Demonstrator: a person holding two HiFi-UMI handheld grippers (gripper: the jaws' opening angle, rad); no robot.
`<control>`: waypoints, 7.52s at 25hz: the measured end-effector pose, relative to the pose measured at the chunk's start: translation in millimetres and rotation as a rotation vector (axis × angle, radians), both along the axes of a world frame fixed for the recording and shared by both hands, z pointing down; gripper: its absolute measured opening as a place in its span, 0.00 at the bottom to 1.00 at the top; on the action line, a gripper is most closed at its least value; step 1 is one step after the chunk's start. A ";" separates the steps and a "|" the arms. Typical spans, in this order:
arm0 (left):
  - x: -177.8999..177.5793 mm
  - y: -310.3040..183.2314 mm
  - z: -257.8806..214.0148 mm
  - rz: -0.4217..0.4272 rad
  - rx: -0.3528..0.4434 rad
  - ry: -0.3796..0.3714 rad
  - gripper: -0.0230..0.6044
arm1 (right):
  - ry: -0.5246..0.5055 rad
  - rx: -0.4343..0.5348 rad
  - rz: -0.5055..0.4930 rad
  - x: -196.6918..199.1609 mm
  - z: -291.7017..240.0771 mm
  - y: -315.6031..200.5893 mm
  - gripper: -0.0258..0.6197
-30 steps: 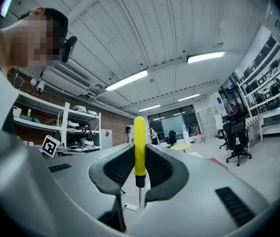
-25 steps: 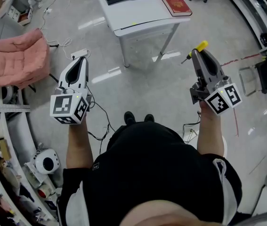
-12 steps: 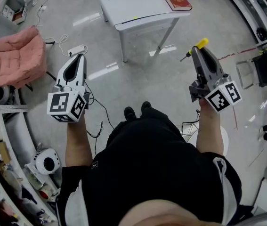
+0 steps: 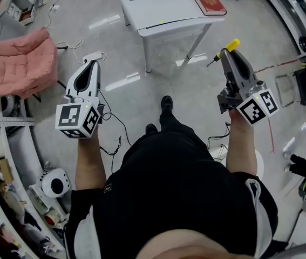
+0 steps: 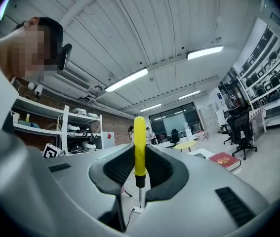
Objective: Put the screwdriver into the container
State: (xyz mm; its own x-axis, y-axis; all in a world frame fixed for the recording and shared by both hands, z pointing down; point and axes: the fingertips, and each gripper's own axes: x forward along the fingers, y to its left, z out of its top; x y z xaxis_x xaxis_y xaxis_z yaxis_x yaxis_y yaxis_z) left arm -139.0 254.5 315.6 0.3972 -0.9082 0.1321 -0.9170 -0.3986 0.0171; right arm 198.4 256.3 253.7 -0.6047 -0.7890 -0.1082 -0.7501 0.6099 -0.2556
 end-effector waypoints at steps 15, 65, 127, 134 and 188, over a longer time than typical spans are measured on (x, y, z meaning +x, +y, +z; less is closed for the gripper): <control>24.9 -96.6 12.6 -0.025 -0.030 -0.028 0.07 | -0.027 -0.053 -0.020 27.1 26.0 -108.8 0.16; 40.0 -365.8 11.5 -0.069 -0.006 -0.041 0.07 | -0.052 -0.078 -0.099 25.4 34.0 -392.3 0.16; -111.9 -595.6 123.9 -0.205 -0.237 0.067 0.07 | 0.390 -0.395 -0.389 -218.8 194.1 -713.4 0.16; -130.8 -595.2 141.4 -0.241 -0.269 0.071 0.07 | 0.528 -0.415 -0.462 -242.9 232.0 -727.0 0.16; -169.7 -564.5 162.9 -0.254 -0.311 0.090 0.07 | 1.025 -0.689 -0.484 -272.8 392.8 -736.7 0.19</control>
